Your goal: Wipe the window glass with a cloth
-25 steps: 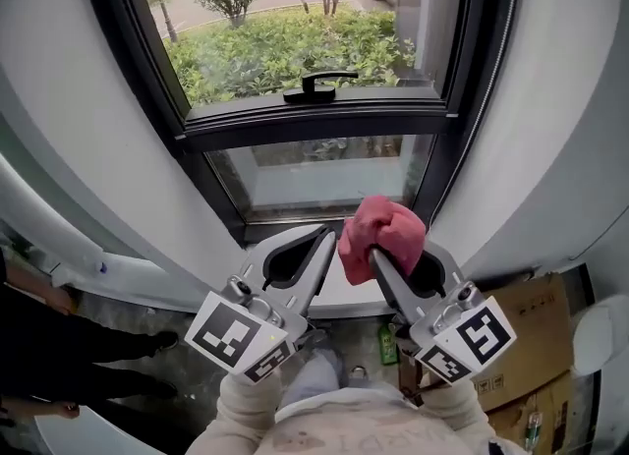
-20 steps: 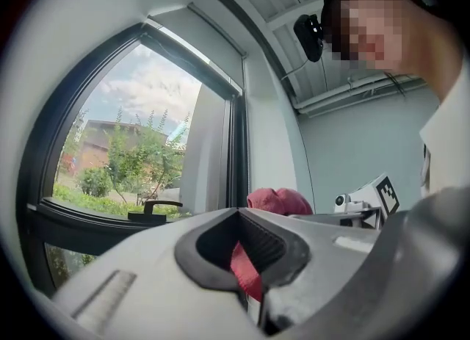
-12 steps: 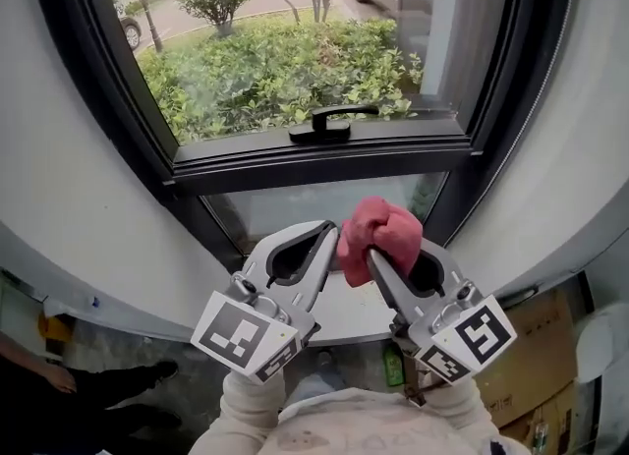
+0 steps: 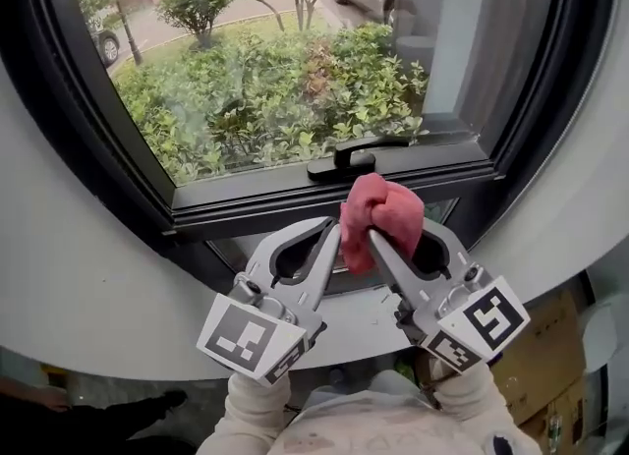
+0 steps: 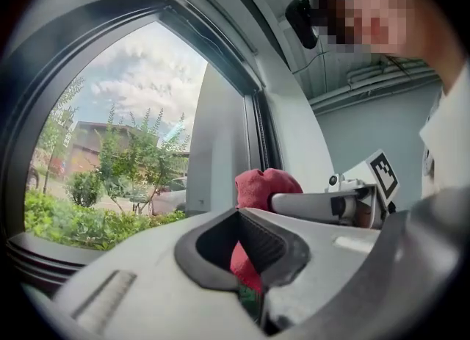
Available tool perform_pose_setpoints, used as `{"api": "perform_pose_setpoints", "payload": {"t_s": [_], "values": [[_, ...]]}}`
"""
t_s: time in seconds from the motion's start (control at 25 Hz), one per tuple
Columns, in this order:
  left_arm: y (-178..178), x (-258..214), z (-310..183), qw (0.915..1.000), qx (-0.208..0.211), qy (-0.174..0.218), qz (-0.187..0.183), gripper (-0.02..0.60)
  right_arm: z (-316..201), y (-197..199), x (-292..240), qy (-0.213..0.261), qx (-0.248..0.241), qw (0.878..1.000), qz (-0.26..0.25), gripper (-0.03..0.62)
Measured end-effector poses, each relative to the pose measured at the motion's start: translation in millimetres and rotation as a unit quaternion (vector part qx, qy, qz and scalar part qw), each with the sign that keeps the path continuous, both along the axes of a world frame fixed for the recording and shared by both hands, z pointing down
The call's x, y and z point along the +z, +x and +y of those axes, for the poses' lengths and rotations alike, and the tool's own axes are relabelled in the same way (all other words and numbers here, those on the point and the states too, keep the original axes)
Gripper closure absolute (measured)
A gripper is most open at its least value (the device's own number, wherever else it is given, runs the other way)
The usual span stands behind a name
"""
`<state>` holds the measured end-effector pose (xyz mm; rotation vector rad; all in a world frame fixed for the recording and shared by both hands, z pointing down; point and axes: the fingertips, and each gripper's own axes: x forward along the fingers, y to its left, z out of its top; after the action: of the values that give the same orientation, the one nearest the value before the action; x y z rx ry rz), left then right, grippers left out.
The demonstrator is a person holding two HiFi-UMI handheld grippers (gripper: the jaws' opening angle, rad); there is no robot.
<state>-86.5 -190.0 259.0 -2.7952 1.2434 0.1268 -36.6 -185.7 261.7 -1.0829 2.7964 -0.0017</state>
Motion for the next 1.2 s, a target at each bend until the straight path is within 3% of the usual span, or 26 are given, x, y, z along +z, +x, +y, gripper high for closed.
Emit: {"api": "perform_pose_setpoints", "payload": {"t_s": [0.2,0.44,0.6,0.92,1.2], "values": [[-13,2,-22,0.9999,-0.009,-0.004,0.008,0.581,-49,-8,-36,0.026,0.017,0.999,0.016,0.485],[-34,-8,-44,0.9991,-0.040,-0.003,0.012,0.581,-125,-24,-116,0.091,0.057,0.992,0.063,0.487],[-44,-12,-54,0.9985,-0.052,0.002,0.019,0.581,-163,-41,-160,0.104,0.068,0.989,0.081,0.487],[-51,-14,-67,0.9979,-0.056,0.004,0.032,0.581,-172,-60,-181,0.136,0.070,0.983,0.102,0.491],[-37,-13,-72,0.9982,-0.050,0.002,0.032,0.581,-180,-23,-181,0.137,0.092,0.982,0.086,0.493]]}}
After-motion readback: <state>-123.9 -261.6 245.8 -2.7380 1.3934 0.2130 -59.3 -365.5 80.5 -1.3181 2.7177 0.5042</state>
